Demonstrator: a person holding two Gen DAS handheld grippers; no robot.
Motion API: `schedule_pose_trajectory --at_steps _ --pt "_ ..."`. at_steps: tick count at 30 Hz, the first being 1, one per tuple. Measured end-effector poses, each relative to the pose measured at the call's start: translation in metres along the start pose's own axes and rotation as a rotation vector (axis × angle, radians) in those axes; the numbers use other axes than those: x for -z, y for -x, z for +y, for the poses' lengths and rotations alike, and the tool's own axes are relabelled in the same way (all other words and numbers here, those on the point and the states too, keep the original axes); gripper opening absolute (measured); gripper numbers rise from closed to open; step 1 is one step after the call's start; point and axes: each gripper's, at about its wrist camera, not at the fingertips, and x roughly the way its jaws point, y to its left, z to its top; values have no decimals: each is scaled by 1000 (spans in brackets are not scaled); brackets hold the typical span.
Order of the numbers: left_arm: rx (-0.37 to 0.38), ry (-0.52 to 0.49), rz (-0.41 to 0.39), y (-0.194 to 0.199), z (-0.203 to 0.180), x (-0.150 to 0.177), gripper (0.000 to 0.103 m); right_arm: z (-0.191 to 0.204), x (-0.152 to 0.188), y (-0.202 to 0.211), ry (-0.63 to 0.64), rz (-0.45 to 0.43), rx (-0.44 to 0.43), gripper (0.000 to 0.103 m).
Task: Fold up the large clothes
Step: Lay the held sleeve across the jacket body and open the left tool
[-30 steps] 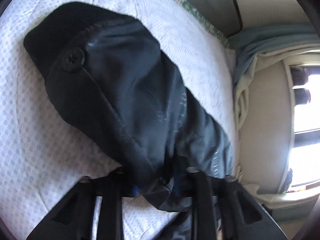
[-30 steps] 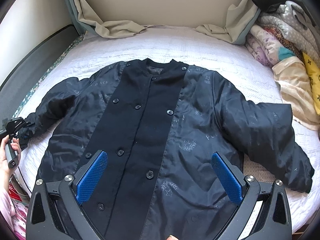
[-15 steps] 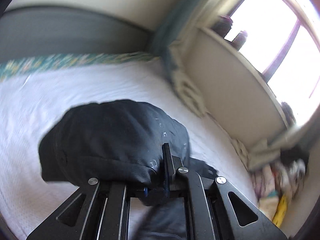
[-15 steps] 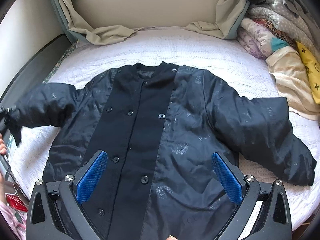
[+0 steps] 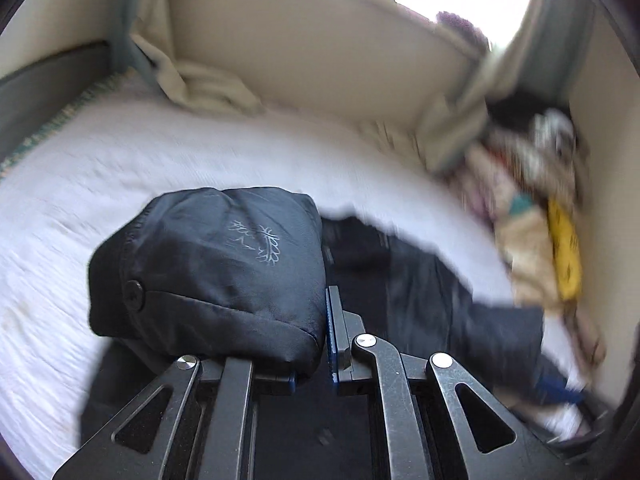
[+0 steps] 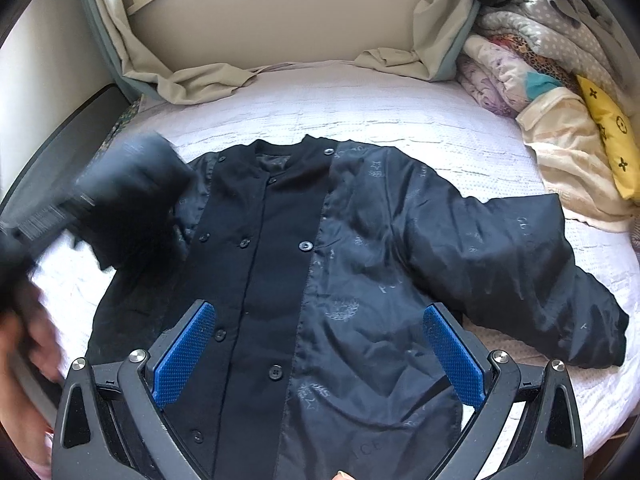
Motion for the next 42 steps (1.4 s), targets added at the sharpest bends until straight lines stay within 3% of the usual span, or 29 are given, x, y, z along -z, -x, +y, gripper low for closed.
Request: schedule_pose_trajectory --at_steps 5,9,12,13,14,19,23,28,31,35,42 --pt "7 -18 196 -57 -13 39 12 -18 1 -5 -34 22 25 103" --pt "21 6 253 -69 -15 50 15 -28 4 -5 -46 34 37 103" --pt "49 24 277 -58 -12 54 50 -32 8 -7 -44 46 47 103" --pt "58 29 274 -51 -12 54 66 -33 8 -8 -45 49 50 103" --pt "58 30 261 -40 -12 54 76 -34 9 -9 -47 53 53 103" --pt "1 -25 212 10 -16 50 97 -39 12 -19 -59 79 75 103" --pt "-3 -61 143 43 -15 39 100 -27 21 -36 -16 127 85 103" --pt "-134 -115 -49 87 -1 11 102 -7 42 -71 57 205 124 103" --pt "-192 -78 -123 106 18 -6 102 -1 54 -94 96 239 172 103" --pt "-192 -1 -170 125 45 -23 102 3 66 -113 126 266 220 103" --pt "-265 90 -238 151 89 -37 102 -10 75 -126 41 280 189 103"
